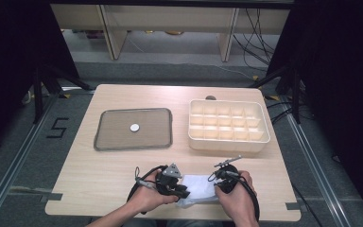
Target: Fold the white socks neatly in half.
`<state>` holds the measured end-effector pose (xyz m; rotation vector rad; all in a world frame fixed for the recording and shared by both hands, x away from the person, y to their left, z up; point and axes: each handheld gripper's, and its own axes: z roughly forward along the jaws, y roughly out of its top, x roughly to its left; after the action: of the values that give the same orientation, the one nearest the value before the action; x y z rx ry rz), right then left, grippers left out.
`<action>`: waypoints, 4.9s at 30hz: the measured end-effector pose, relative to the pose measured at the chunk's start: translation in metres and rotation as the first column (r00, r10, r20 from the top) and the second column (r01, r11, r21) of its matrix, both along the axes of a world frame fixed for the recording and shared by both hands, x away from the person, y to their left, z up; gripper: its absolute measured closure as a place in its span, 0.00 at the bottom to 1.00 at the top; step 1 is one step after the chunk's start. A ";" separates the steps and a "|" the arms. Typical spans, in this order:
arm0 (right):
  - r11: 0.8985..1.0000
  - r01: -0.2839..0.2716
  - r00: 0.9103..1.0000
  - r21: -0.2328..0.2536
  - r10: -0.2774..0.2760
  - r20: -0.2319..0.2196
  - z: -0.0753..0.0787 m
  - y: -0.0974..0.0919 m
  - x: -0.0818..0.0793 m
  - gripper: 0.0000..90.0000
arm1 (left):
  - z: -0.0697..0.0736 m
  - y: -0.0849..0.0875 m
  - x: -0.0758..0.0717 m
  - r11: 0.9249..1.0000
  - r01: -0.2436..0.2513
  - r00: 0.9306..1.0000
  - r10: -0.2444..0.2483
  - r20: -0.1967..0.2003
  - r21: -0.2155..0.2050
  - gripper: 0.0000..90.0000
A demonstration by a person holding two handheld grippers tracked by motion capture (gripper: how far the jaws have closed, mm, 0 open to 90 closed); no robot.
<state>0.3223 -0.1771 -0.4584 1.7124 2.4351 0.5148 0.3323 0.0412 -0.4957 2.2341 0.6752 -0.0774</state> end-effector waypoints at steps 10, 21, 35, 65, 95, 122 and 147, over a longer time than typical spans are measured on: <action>1.000 -0.023 1.000 0.008 0.023 0.000 -0.005 0.001 -0.001 0.88 | -0.004 -0.002 -0.001 1.000 -0.004 1.000 0.004 0.004 0.014 0.81; 0.978 -0.205 0.960 -0.040 0.209 0.185 0.019 0.013 -0.007 1.00 | -0.004 -0.002 -0.001 1.000 -0.004 1.000 0.004 0.001 0.014 0.81; 0.990 -0.138 0.987 -0.008 0.138 0.085 -0.013 0.001 0.005 1.00 | -0.005 -0.002 -0.001 1.000 -0.006 1.000 0.006 0.013 0.023 0.81; 0.987 0.017 0.995 0.162 -0.032 0.091 -0.002 -0.030 0.006 0.64 | 0.005 0.033 0.008 0.979 -0.195 0.978 0.190 -0.085 -0.062 0.52; 0.984 0.046 0.999 0.172 -0.046 -0.004 -0.018 -0.025 0.007 0.82 | -0.016 0.021 0.018 0.963 -0.243 0.931 0.197 -0.306 -0.119 0.91; 0.976 0.040 0.992 0.213 -0.065 0.108 0.009 -0.016 0.005 0.74 | 0.009 0.035 0.022 0.954 -0.255 0.935 0.203 -0.291 -0.157 0.93; 0.973 -0.052 0.998 0.227 0.057 -0.019 -0.023 0.033 0.017 1.00 | 0.011 0.033 0.022 0.947 -0.252 0.945 0.197 -0.260 -0.200 0.94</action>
<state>0.3389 -0.1440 -0.4818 1.7457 2.5317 0.8116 0.3539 0.0741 -0.4843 1.9273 0.9970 -0.2972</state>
